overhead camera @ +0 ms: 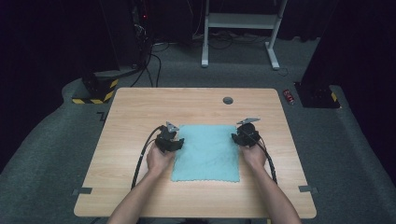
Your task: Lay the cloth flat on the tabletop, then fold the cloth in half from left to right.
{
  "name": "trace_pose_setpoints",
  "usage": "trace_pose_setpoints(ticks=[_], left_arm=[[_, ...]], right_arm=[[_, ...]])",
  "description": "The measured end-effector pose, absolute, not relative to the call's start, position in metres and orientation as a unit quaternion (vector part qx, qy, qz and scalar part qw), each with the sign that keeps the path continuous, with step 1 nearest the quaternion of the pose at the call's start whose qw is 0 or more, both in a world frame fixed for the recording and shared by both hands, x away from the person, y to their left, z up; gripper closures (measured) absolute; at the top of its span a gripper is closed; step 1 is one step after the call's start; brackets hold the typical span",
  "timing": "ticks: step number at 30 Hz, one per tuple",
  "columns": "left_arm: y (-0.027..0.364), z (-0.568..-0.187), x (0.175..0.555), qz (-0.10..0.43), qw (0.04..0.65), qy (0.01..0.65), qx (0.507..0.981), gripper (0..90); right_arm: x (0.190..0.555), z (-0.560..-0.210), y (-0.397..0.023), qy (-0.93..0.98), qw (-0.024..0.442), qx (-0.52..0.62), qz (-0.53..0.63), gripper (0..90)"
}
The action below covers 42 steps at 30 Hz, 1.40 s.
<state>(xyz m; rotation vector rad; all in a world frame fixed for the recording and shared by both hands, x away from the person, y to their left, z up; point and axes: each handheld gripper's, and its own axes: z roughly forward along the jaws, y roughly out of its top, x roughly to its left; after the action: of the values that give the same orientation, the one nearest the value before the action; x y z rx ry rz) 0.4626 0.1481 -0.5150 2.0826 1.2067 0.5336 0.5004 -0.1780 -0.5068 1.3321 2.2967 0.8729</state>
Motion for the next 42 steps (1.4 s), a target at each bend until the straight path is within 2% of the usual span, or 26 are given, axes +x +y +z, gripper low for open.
trace_pose_setpoints(ticks=[4, 12, 21, 32, 35, 39, 42], left_arm=[[0.144, -0.51, 0.448, 0.184, 0.349, 0.456, 0.798, 51.1], [0.14, -0.52, 0.422, 0.198, 0.343, 0.43, 0.811, 48.1], [0.151, -0.526, 0.409, 0.204, 0.367, 0.442, 0.793, 44.7], [0.152, -0.526, 0.398, 0.208, 0.363, 0.449, 0.789, 43.9], [0.151, -0.526, 0.395, 0.21, 0.363, 0.451, 0.788, 43.9], [0.151, -0.526, 0.395, 0.204, 0.367, 0.453, 0.786, 43.4], [0.154, -0.525, 0.398, 0.196, 0.366, 0.453, 0.789, 43.1]], right_arm=[[0.481, -0.499, -0.17, 0.807, 0.153, 0.455, 0.345, 67.7], [0.442, -0.506, -0.145, 0.837, 0.164, 0.402, 0.333, 63.6], [0.431, -0.518, -0.154, 0.836, 0.173, 0.395, 0.34, 57.9], [0.431, -0.52, -0.157, 0.836, 0.174, 0.387, 0.349, 57.3], [0.431, -0.519, -0.155, 0.836, 0.17, 0.391, 0.344, 53.9], [0.429, -0.518, -0.154, 0.837, 0.175, 0.392, 0.34, 53.5], [0.427, -0.516, -0.154, 0.835, 0.159, 0.401, 0.341, 56.6]])
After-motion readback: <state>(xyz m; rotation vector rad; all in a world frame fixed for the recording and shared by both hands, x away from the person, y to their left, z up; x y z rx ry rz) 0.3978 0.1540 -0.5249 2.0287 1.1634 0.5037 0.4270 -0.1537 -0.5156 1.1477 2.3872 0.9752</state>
